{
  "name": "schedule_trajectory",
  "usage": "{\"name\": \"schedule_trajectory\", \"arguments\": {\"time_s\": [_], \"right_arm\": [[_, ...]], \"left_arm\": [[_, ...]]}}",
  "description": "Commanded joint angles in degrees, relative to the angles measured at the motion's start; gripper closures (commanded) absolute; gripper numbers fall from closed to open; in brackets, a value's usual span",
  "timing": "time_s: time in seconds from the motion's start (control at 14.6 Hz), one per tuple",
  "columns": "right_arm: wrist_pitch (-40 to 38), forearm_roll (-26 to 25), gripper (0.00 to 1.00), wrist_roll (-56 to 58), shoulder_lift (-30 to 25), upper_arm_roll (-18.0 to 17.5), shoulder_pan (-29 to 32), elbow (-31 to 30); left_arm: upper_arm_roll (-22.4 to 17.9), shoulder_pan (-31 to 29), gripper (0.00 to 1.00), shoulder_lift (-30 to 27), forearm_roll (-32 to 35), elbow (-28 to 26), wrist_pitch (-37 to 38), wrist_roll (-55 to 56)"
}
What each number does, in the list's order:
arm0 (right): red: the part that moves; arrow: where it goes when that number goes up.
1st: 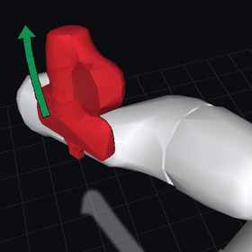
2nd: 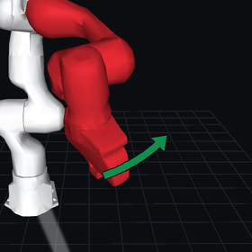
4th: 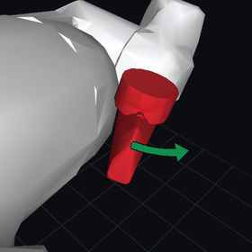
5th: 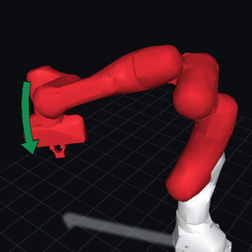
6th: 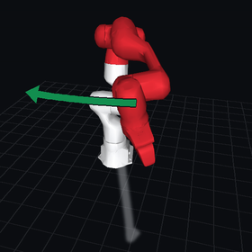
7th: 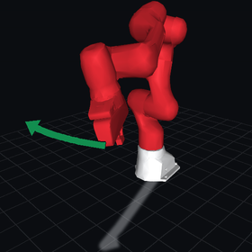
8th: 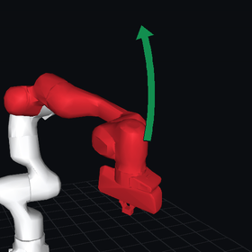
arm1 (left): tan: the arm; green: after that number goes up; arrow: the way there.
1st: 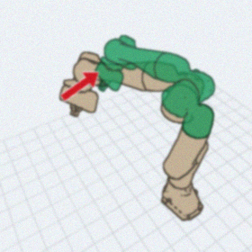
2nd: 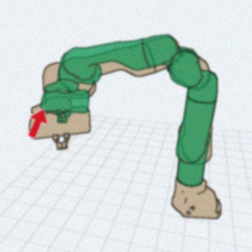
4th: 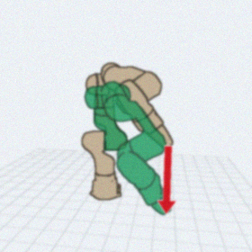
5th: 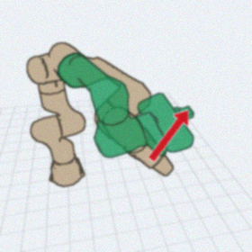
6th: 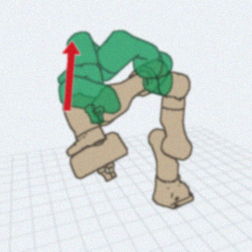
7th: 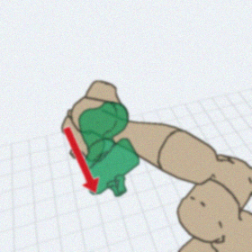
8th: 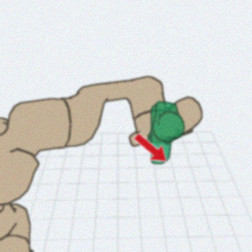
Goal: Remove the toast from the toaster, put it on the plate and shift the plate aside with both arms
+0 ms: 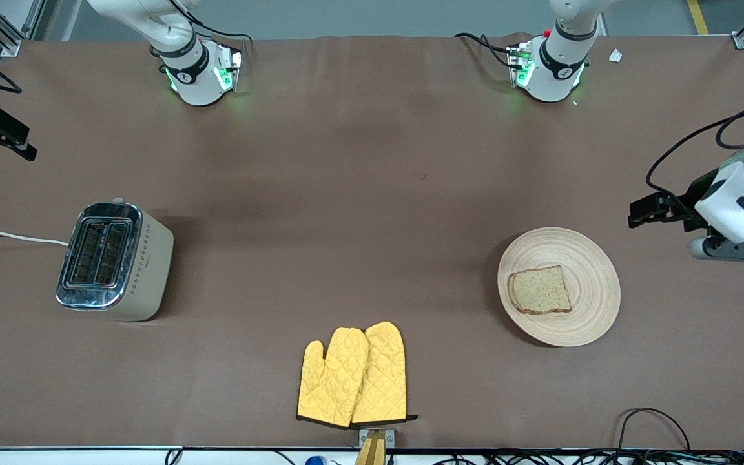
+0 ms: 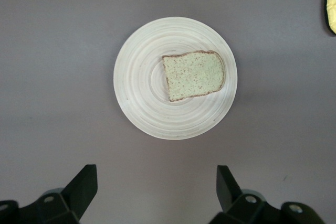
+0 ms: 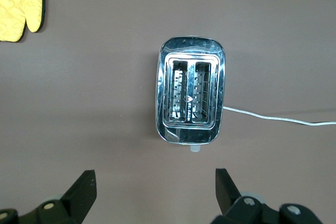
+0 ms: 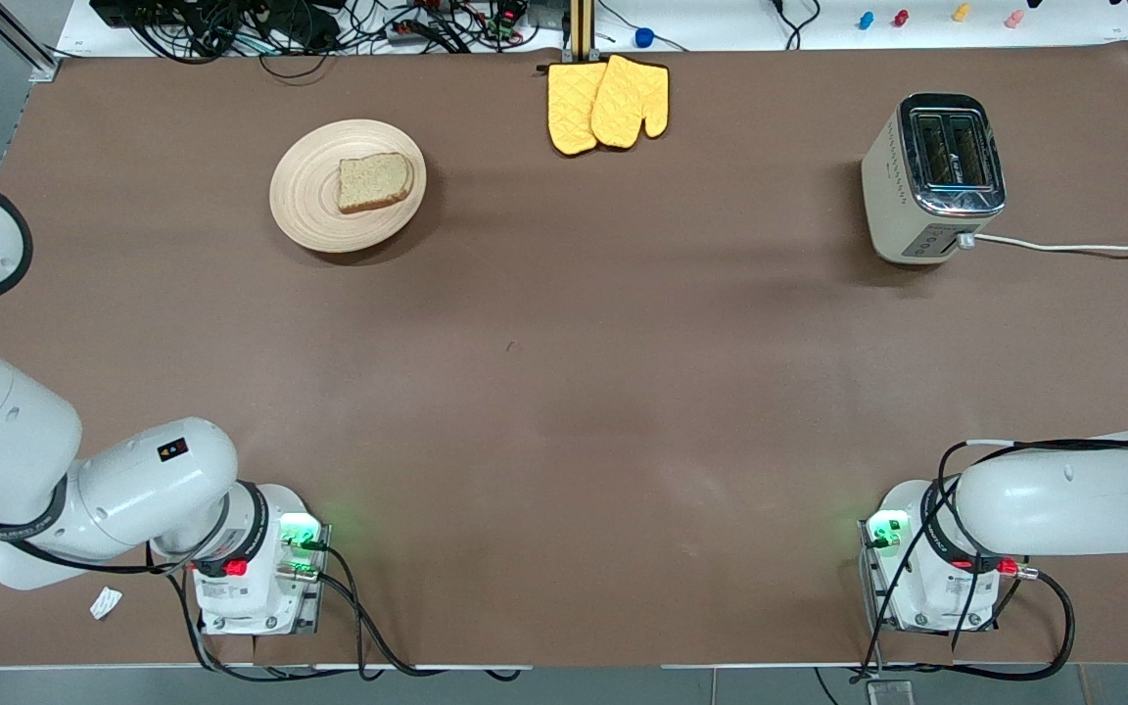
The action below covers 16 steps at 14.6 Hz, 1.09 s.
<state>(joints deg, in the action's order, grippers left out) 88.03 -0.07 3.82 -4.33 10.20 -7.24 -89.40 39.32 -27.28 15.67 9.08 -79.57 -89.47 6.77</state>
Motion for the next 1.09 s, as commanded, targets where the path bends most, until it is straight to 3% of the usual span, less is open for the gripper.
{"name": "schedule_trajectory", "arguments": {"time_s": [0.0, 0.14, 0.48, 1.03], "right_arm": [[-0.67, -0.37, 0.0, 0.4, -0.07, -0.18, 0.04, 0.54], [-0.75, -0.37, 0.0, 0.4, -0.07, -0.18, 0.04, 0.54], [-0.67, -0.37, 0.0, 0.4, 0.02, -0.18, 0.12, 0.54], [-0.67, -0.37, 0.0, 0.49, 0.02, -0.18, 0.21, 0.54]], "left_arm": [[-12.0, 9.11, 0.0, -6.07, 0.07, -1.47, 0.52, -1.67], [-21.88, 18.62, 0.0, -8.8, -0.38, -1.82, 2.0, -1.85], [-33.59, 27.79, 0.0, -16.27, -7.75, -9.19, 4.65, -1.59], [-34.05, 28.77, 0.0, -18.4, -8.38, -9.99, 7.29, -0.71]]}}
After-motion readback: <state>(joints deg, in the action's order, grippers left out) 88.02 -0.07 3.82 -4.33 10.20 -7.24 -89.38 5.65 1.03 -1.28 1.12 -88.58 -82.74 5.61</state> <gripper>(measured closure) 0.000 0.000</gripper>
